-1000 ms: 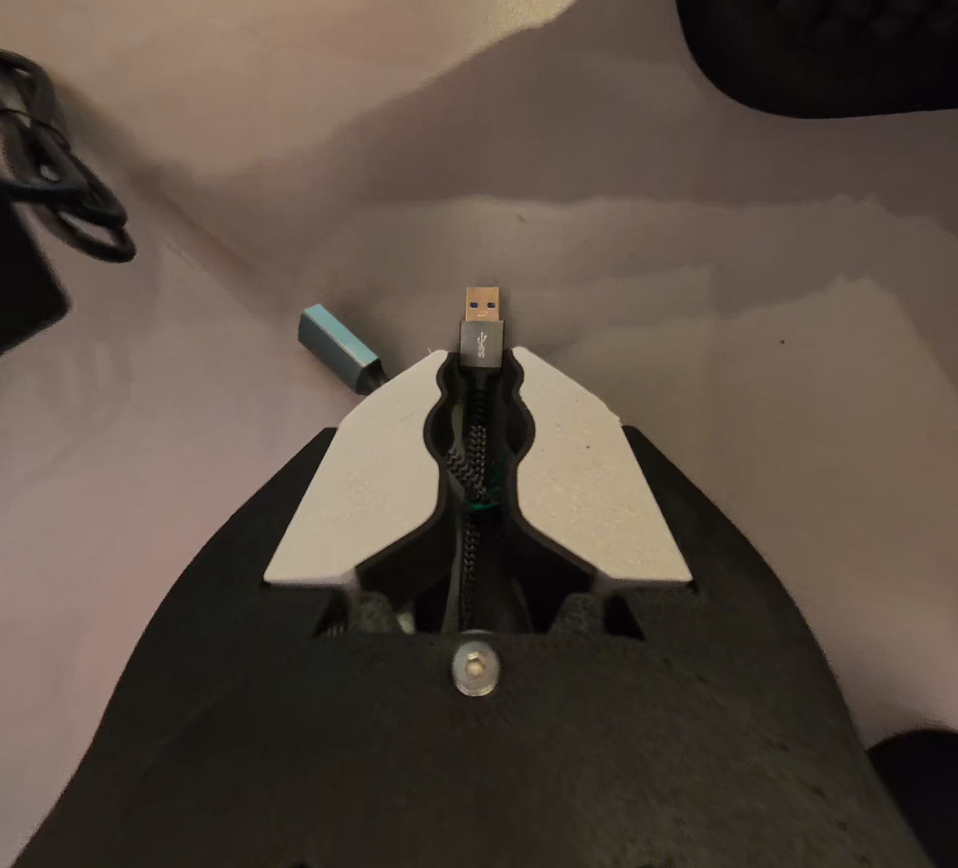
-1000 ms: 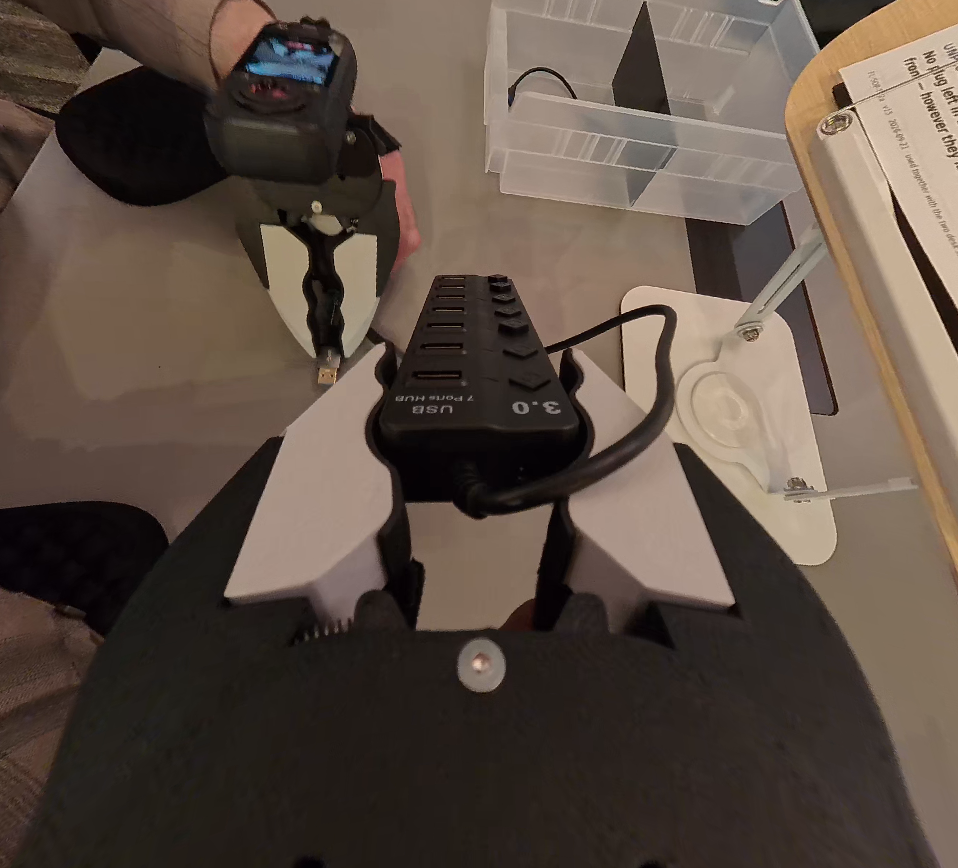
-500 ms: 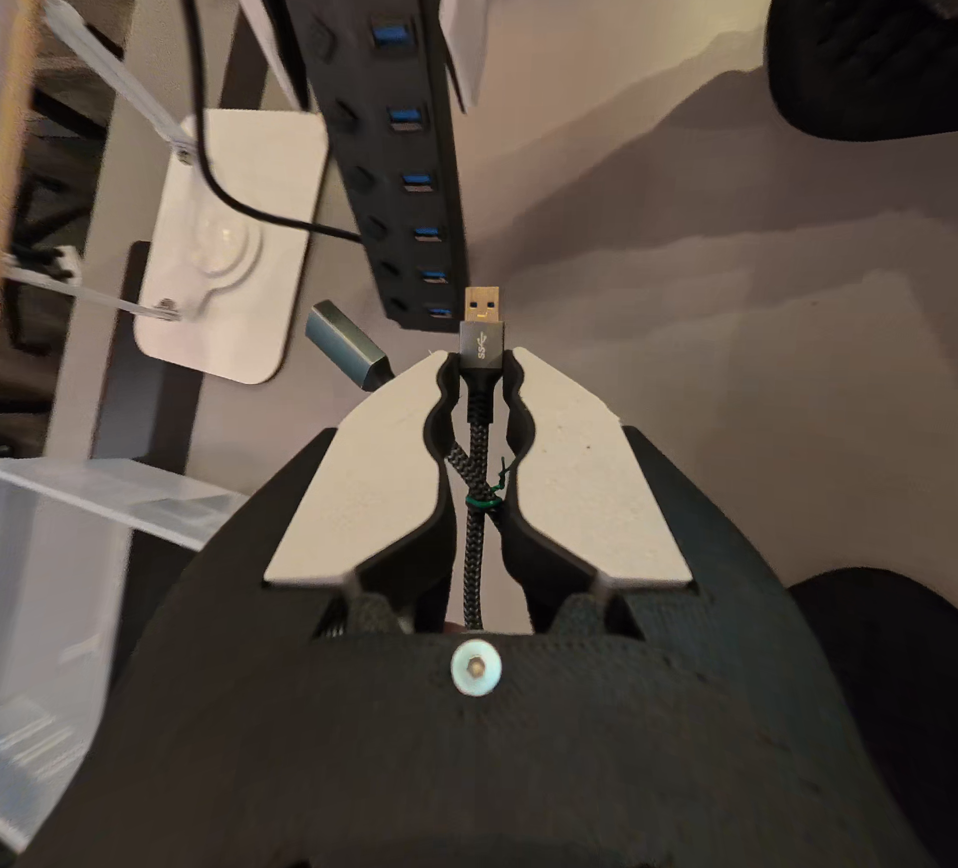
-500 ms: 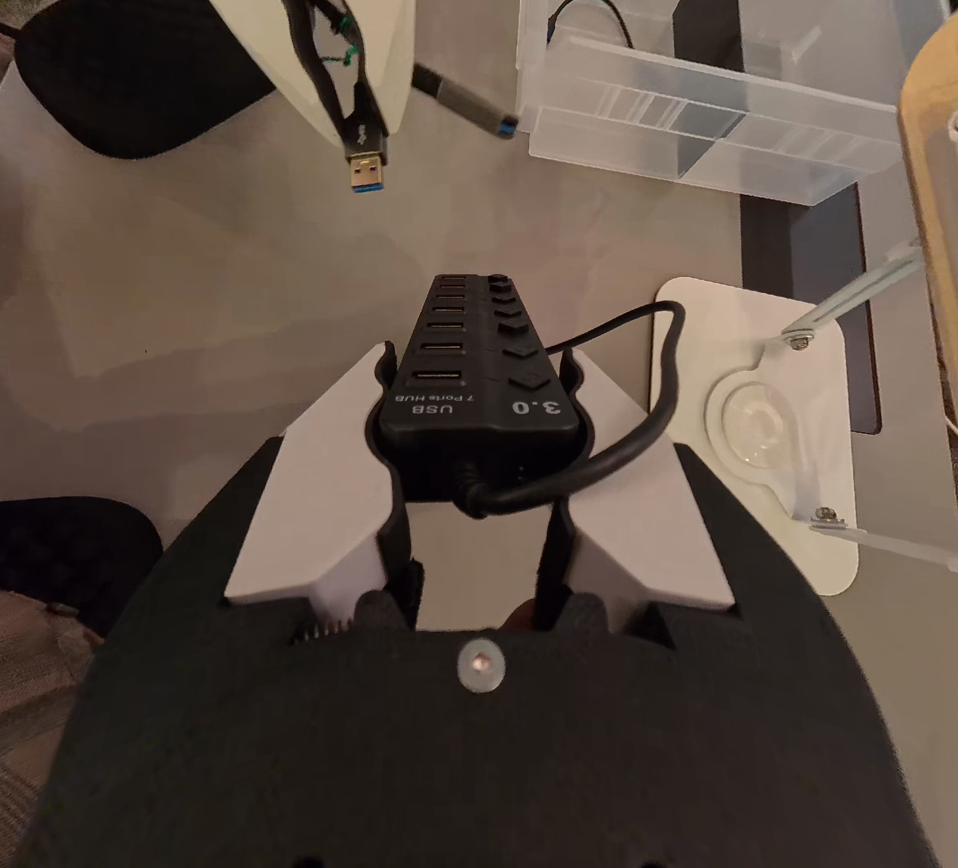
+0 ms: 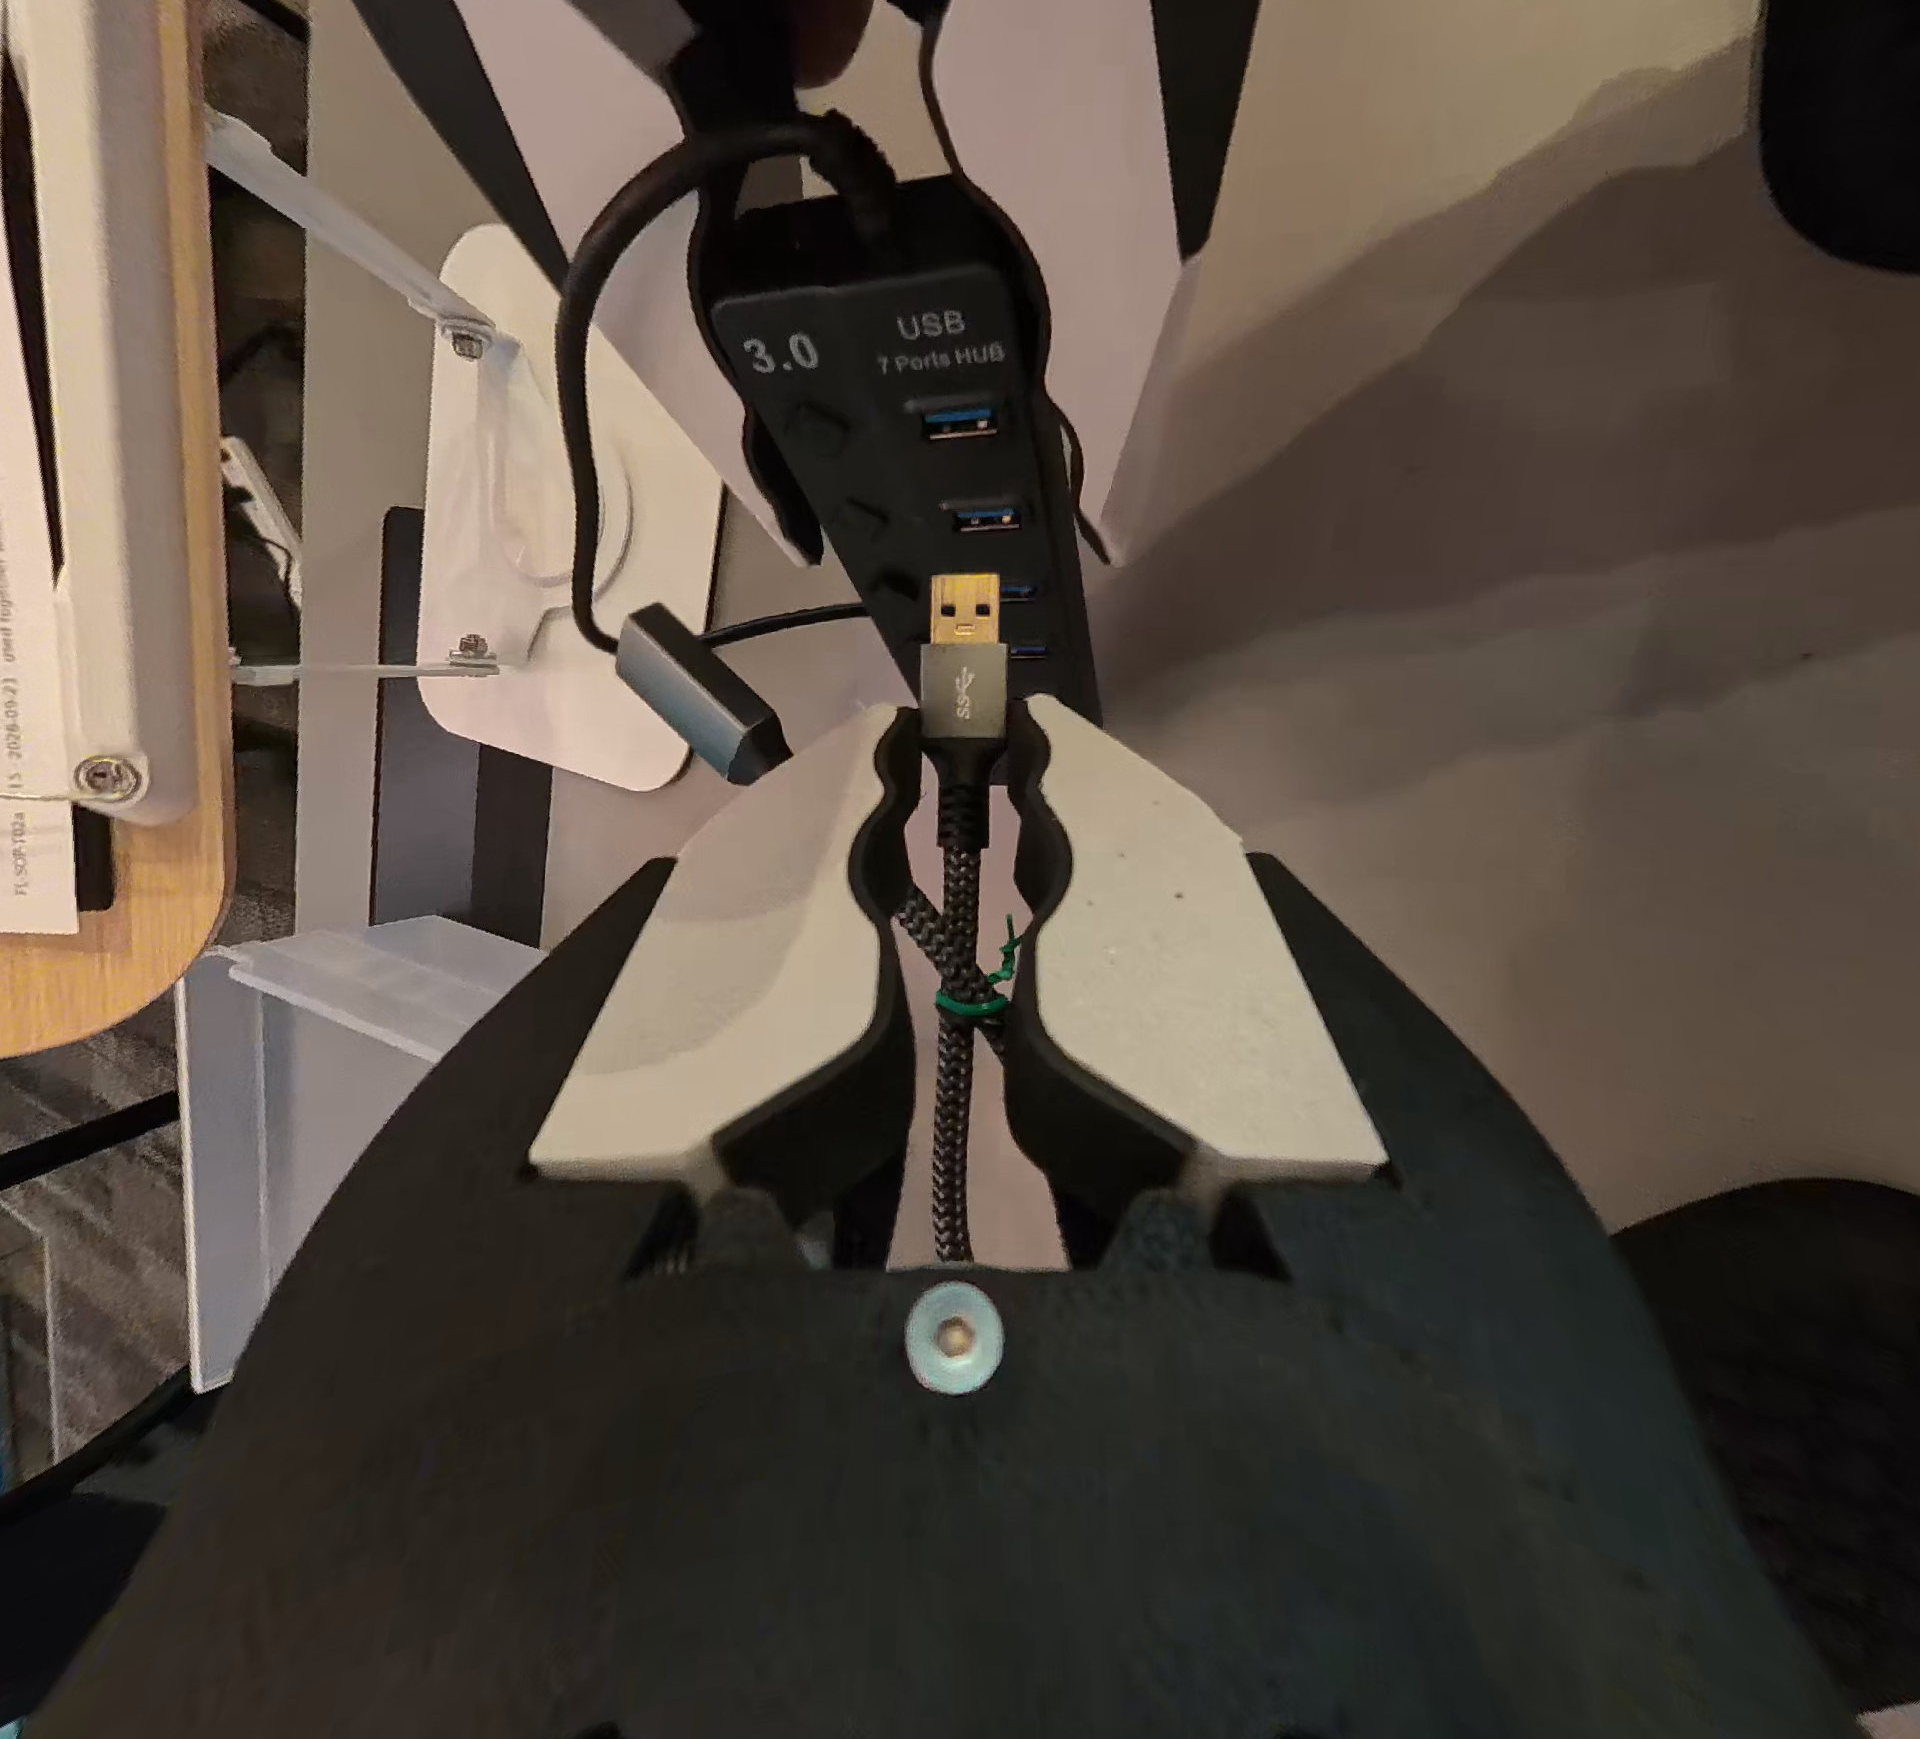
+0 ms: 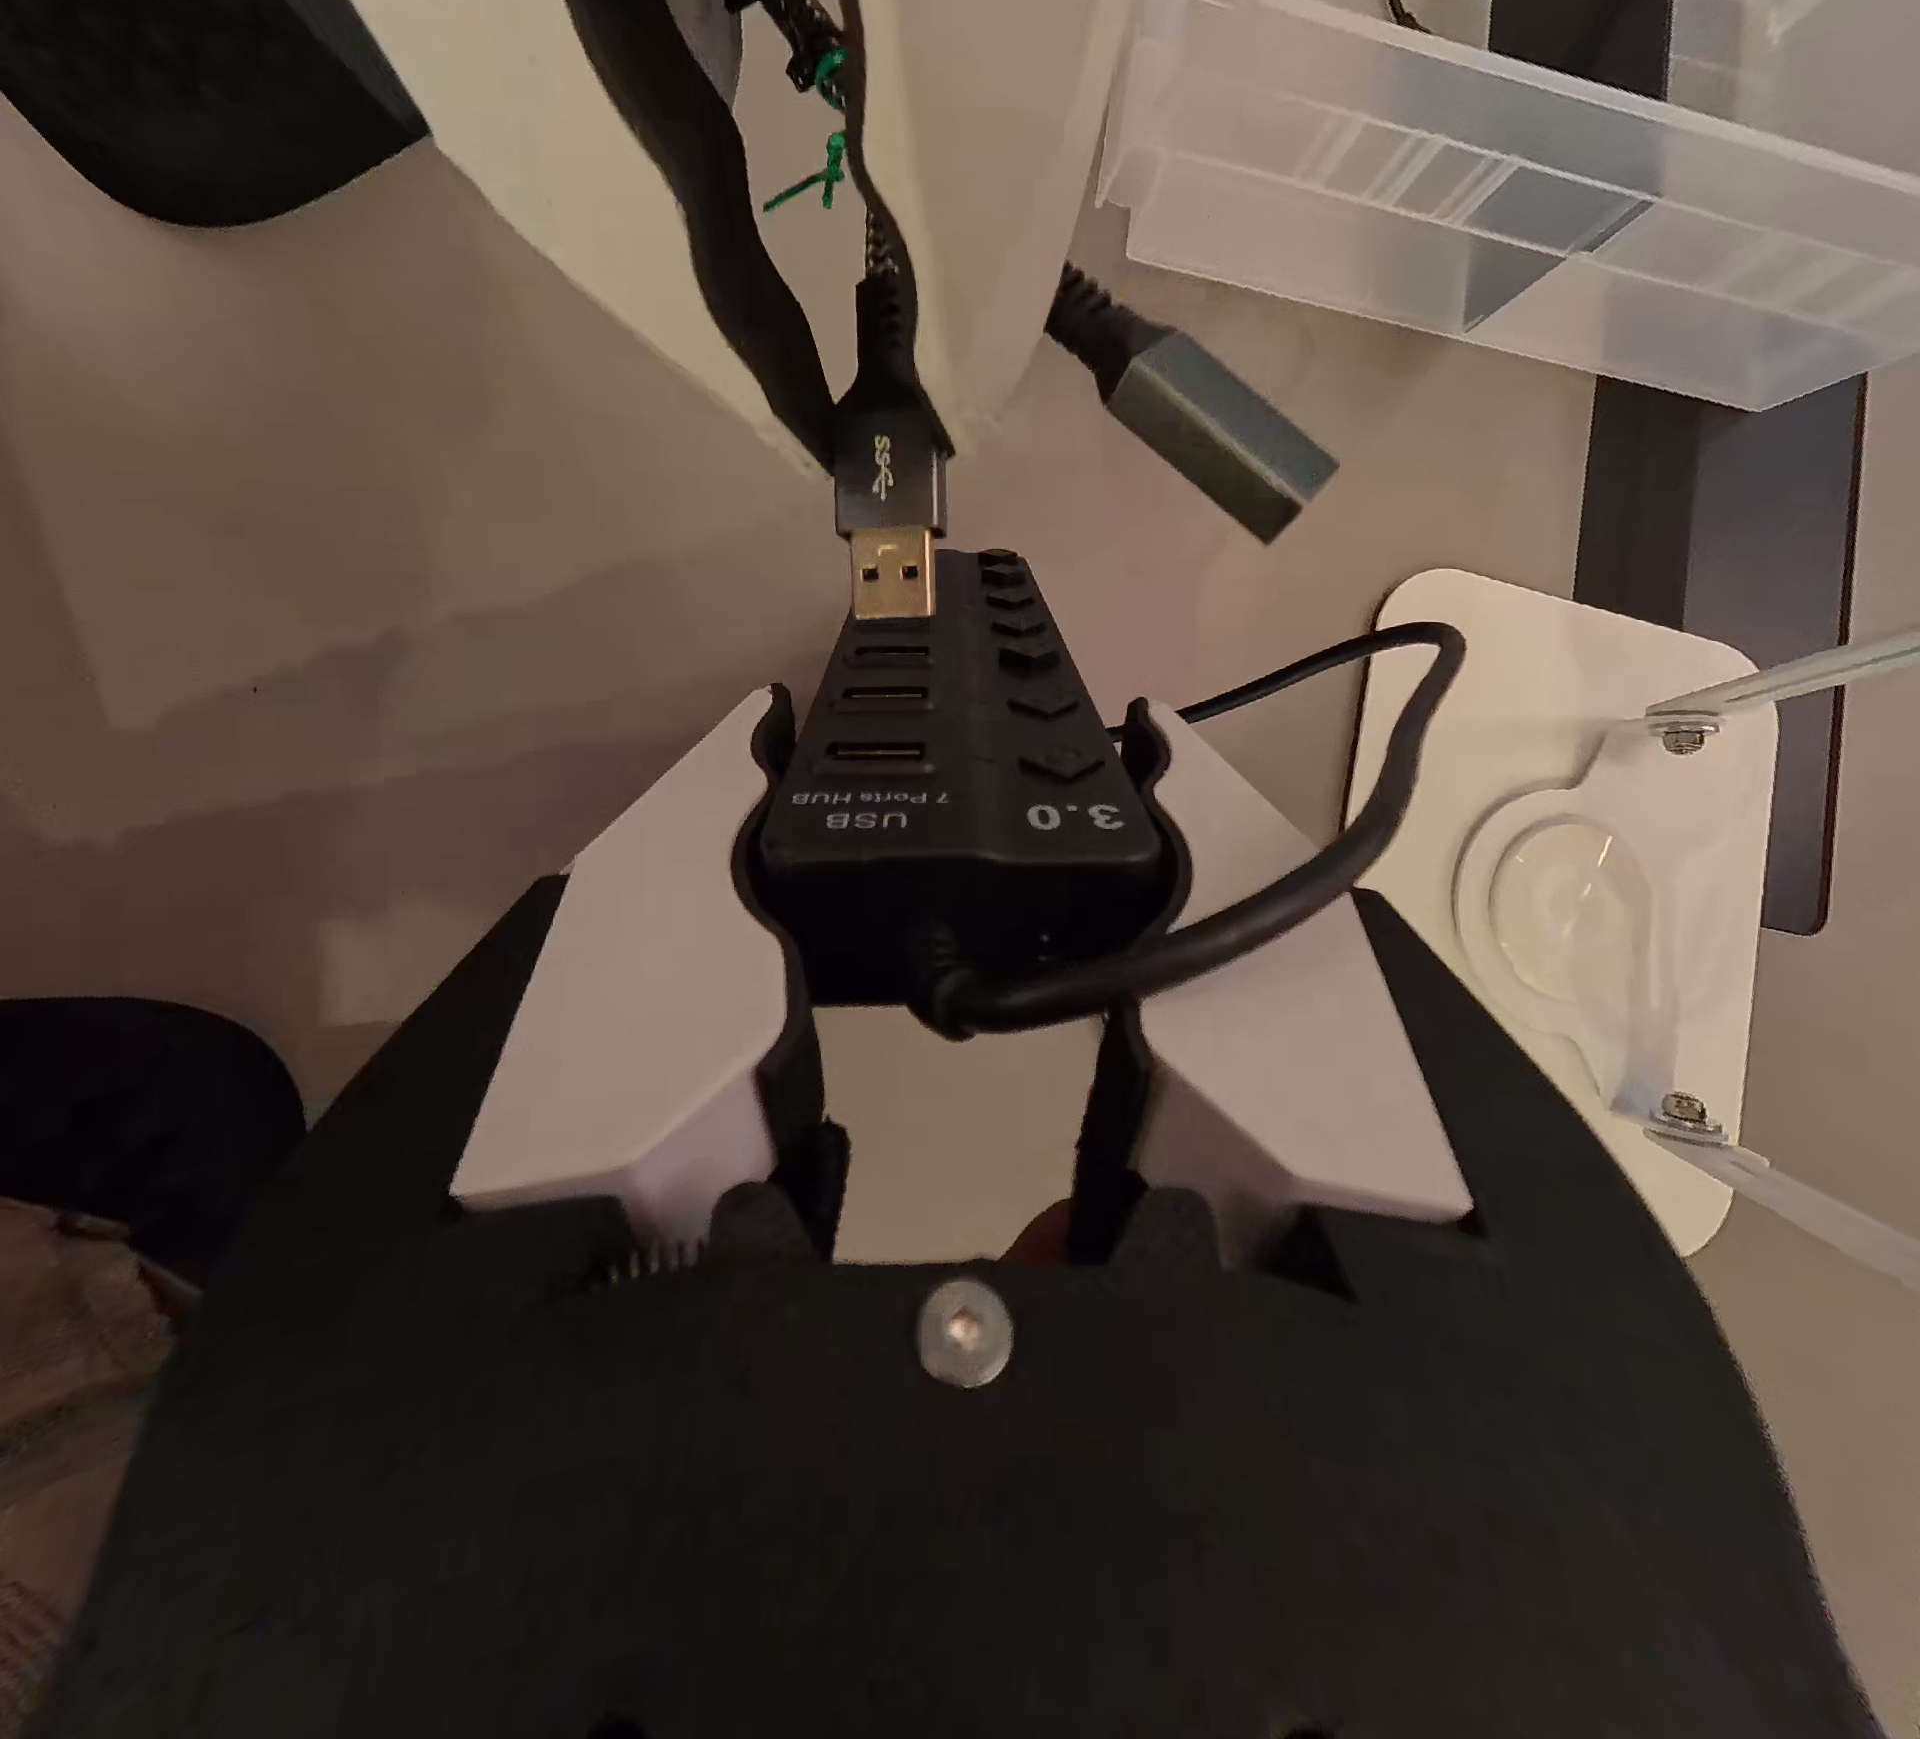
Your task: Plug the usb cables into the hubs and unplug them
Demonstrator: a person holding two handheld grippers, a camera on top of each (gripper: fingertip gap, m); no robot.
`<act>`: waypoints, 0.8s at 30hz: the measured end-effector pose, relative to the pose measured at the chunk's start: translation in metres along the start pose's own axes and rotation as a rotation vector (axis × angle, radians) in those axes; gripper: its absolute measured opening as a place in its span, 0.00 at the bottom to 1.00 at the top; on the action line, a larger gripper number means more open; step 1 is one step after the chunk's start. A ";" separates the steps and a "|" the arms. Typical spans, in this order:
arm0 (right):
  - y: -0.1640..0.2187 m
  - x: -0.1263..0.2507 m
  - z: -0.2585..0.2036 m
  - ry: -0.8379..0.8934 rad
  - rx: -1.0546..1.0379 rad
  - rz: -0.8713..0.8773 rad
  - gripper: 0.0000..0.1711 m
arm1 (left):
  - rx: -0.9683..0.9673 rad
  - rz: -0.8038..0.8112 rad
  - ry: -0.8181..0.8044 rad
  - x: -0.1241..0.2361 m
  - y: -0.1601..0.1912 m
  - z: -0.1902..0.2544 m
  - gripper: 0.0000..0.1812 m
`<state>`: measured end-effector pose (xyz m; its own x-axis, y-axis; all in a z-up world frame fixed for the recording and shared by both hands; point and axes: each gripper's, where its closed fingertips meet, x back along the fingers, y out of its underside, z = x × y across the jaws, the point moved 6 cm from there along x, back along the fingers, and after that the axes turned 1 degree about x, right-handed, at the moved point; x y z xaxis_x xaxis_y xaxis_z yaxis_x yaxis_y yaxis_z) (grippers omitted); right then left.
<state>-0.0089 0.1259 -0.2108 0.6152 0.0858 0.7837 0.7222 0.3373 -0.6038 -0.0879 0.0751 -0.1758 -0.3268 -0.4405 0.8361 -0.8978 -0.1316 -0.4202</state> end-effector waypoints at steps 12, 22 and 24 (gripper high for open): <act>-0.004 -0.006 0.000 0.006 0.018 -0.032 0.36 | 0.023 -0.036 0.046 -0.008 -0.005 0.002 0.09; -0.003 -0.004 0.002 0.019 -0.001 -0.040 0.36 | 0.020 -0.079 0.043 -0.009 -0.008 0.001 0.09; -0.002 -0.004 0.001 0.015 -0.001 -0.039 0.36 | 0.016 -0.078 0.043 -0.009 -0.009 0.001 0.09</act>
<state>-0.0135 0.1259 -0.2121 0.5912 0.0587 0.8044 0.7461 0.3389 -0.5731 -0.0763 0.0798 -0.1802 -0.2685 -0.3898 0.8809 -0.9164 -0.1785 -0.3583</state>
